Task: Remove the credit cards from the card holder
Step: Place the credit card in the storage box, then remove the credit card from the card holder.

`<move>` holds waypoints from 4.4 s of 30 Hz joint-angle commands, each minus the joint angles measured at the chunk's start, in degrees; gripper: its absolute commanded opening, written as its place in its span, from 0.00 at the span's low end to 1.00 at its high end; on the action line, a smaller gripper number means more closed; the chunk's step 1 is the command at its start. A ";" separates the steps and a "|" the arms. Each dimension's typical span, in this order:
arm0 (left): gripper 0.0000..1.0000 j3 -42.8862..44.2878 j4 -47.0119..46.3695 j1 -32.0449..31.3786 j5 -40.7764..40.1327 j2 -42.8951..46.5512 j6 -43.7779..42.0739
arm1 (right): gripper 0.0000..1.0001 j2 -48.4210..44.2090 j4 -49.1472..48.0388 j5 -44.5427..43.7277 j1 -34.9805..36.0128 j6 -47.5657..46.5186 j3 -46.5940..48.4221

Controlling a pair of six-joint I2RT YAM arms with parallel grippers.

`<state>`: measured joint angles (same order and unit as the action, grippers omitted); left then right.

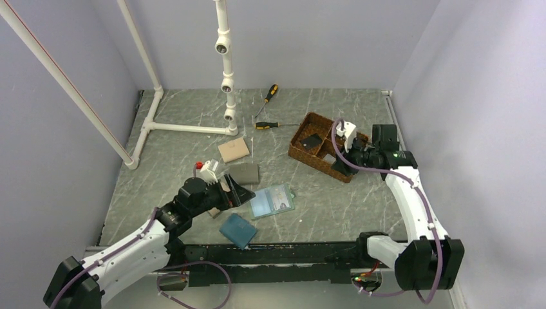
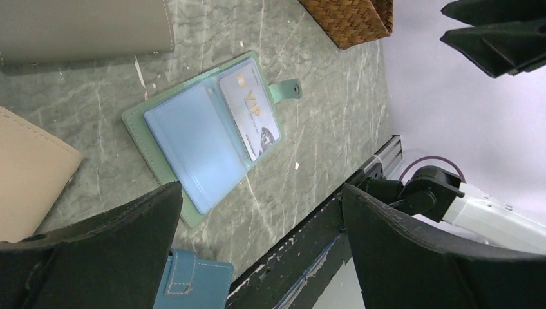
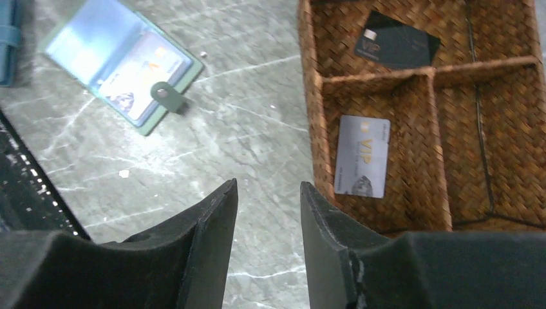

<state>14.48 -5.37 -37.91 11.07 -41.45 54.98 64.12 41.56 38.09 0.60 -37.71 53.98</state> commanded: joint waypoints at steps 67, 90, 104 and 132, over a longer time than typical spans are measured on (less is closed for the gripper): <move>0.74 26.60 1.81 0.04 9.06 -38.99 -18.86 | 0.62 12.06 -2.62 14.20 13.36 -0.73 -1.24; 0.48 15.20 -26.14 0.10 14.97 -47.32 -1.99 | 0.08 35.82 -16.75 13.75 25.24 29.29 4.30; 0.52 15.81 -22.73 0.09 14.10 -51.44 -1.15 | 0.07 39.76 -17.59 4.94 26.95 32.76 4.42; 0.16 16.50 -23.02 -0.15 14.82 -56.44 1.36 | 0.05 46.10 -12.88 8.90 31.13 32.02 7.62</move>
<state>30.04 -29.02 -37.21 26.26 -96.38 56.66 108.18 28.99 45.50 29.17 -4.51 61.04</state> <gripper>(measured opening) 0.242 0.052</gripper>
